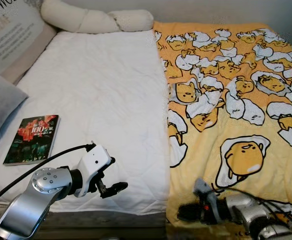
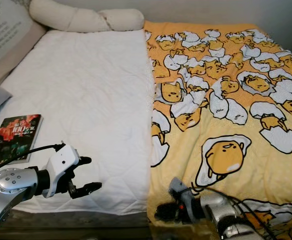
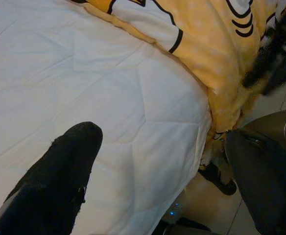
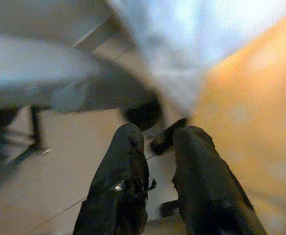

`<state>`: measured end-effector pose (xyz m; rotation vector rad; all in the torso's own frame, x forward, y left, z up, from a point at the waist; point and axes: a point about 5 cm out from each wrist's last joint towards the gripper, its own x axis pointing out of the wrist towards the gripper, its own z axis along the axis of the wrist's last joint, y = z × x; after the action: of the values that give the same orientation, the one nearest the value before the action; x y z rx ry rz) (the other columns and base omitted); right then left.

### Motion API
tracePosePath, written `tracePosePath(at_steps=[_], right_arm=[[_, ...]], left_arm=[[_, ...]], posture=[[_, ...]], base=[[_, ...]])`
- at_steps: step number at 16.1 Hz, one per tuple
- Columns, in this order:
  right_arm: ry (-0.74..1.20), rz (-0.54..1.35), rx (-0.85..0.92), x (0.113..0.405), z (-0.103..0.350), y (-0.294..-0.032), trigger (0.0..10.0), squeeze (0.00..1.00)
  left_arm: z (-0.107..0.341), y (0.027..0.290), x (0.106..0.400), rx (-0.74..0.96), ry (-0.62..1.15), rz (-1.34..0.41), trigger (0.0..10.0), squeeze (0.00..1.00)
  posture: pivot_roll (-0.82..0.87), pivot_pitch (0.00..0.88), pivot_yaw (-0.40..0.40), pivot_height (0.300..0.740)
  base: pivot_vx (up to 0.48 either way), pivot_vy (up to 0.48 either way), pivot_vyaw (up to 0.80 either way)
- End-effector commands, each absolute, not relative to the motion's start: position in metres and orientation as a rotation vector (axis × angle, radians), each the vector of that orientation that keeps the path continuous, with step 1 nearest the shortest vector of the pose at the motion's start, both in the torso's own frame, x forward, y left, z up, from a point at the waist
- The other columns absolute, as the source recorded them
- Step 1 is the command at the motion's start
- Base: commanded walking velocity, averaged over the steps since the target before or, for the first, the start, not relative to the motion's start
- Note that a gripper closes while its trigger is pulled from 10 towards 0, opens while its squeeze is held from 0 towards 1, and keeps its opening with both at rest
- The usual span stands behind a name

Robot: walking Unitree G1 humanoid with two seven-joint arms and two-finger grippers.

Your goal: Clean up the room

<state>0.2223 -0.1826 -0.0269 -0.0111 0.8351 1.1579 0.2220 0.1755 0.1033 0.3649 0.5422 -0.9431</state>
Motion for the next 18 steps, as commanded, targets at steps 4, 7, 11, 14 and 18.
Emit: tracePosePath(at_steps=[4, 7, 11, 14, 18], right_arm=[[0.648, 0.806, -0.088, 0.274, -0.007, -0.161, 10.0, 1.00], [0.611, 0.810, -0.124, 0.287, 0.003, -0.144, 10.0, 1.00], [0.741, 0.620, -0.280, 0.287, -0.012, -0.132, 10.0, 0.00], [0.803, 0.512, -0.208, 0.285, -0.017, -0.130, 10.0, 0.00], [0.820, 0.505, -0.162, 0.283, -0.019, -0.122, 0.0, 0.00]], left_arm=[[0.103, 0.177, 0.223, 0.371, 0.543, -0.937, 10.0, 0.00], [0.103, 0.178, 0.224, 0.374, 0.541, -0.935, 10.0, 0.00], [0.103, 0.177, 0.225, 0.377, 0.545, -0.944, 10.0, 0.00], [0.104, 0.177, 0.225, 0.380, 0.546, -0.946, 10.0, 0.00], [0.103, 0.175, 0.225, 0.380, 0.544, -0.946, 10.0, 0.00]], posture=[[0.11, 0.000, 0.005, 0.740], [0.12, 0.000, 0.008, 0.740], [0.12, 0.000, 0.015, 0.740], [0.12, 0.000, 0.012, 0.740], [0.12, 0.000, 0.007, 0.740]], base=[[0.000, 0.000, 0.00], [0.000, 0.000, 0.00], [0.000, 0.000, 0.00], [0.000, 0.000, 0.00], [0.000, 0.000, 0.00]])
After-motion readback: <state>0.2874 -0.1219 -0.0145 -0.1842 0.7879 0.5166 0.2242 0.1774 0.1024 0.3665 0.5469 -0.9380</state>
